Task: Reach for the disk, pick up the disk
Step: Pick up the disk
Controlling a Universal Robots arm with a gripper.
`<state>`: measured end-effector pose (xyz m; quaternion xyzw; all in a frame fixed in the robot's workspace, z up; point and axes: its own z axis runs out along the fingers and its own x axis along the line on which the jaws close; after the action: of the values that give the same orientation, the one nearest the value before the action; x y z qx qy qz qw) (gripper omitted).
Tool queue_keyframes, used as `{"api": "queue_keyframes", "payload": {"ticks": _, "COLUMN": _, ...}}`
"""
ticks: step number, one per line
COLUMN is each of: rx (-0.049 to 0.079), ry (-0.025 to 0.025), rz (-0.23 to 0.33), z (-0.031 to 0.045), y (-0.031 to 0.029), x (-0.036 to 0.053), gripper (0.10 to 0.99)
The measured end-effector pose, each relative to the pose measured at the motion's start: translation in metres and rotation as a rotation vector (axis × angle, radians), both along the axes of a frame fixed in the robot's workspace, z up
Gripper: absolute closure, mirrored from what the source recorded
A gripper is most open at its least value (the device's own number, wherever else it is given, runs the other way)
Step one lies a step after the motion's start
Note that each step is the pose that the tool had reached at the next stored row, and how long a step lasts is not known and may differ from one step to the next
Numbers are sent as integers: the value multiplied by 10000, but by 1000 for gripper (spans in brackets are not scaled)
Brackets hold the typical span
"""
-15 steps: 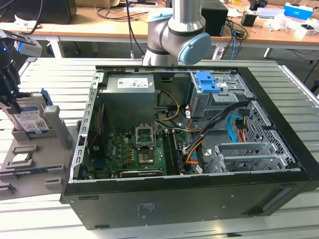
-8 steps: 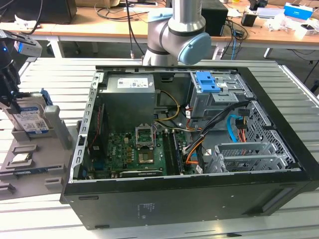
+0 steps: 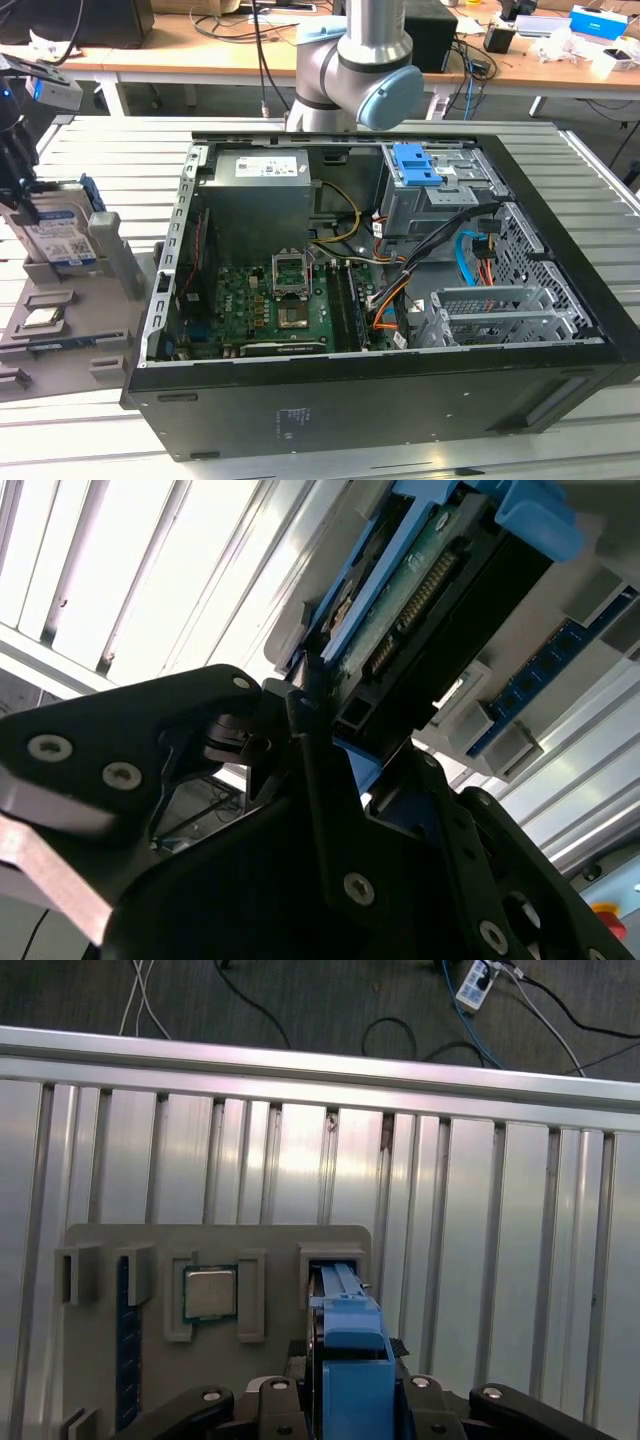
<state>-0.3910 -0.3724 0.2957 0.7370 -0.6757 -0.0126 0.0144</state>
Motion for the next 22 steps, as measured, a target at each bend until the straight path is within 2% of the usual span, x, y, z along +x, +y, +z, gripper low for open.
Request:
{"api": "queue_keyframes", "payload": {"ticks": 4, "rx": 0, "ry": 0, "rz": 0, "z": 70, "y": 0, "x": 0, "gripper": 718}}
{"api": "queue_keyframes", "payload": {"ticks": 6, "rx": 0, "ry": 1, "rz": 0, "z": 144, "y": 1, "x": 0, "gripper": 718}}
{"api": "queue_keyframes", "payload": {"ticks": 11, "rx": 0, "ry": 0, "rz": 1, "z": 264, "y": 3, "x": 0, "gripper": 718}}
{"api": "queue_keyframes", "payload": {"ticks": 22, "rx": 0, "ry": 0, "rz": 1, "z": 439, "y": 8, "x": 0, "gripper": 718}}
